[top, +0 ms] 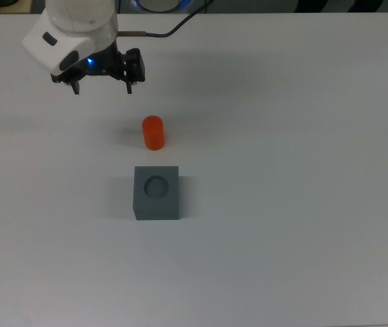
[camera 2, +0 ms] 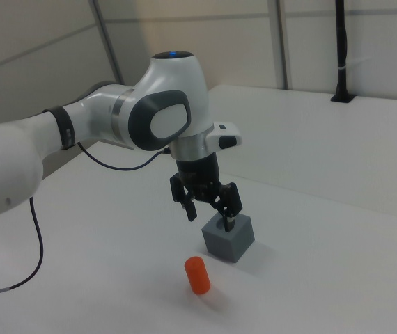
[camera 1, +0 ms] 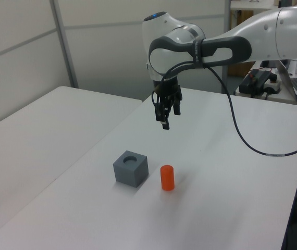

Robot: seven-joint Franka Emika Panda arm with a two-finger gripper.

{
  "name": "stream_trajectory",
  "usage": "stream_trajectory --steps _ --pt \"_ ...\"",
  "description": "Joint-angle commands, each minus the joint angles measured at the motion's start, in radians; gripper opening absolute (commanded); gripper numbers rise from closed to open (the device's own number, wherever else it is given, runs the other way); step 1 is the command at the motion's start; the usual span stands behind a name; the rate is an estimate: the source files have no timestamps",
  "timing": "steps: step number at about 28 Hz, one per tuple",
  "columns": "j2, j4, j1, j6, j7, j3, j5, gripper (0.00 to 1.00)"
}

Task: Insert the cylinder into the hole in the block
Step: 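Lower the open gripper onto the orange cylinder and close it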

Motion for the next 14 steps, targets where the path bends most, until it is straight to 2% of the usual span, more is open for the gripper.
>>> stream_trajectory --steps 1,5,6,11,14 --pt "-0.095 -0.135 0.003 0.049 -0.035 0.002 -0.015 1.00" --pt "-0.129 -0.224 0.006 0.139 -0.104 0.006 -0.004 1.00" --pt "-0.146 -0.265 0.009 0.174 -0.115 0.007 -0.003 1.00" --pt "-0.175 -0.348 0.017 0.247 -0.116 0.009 -0.001 1.00" --pt "-0.177 -0.381 0.017 0.284 -0.115 0.024 -0.001 1.00"
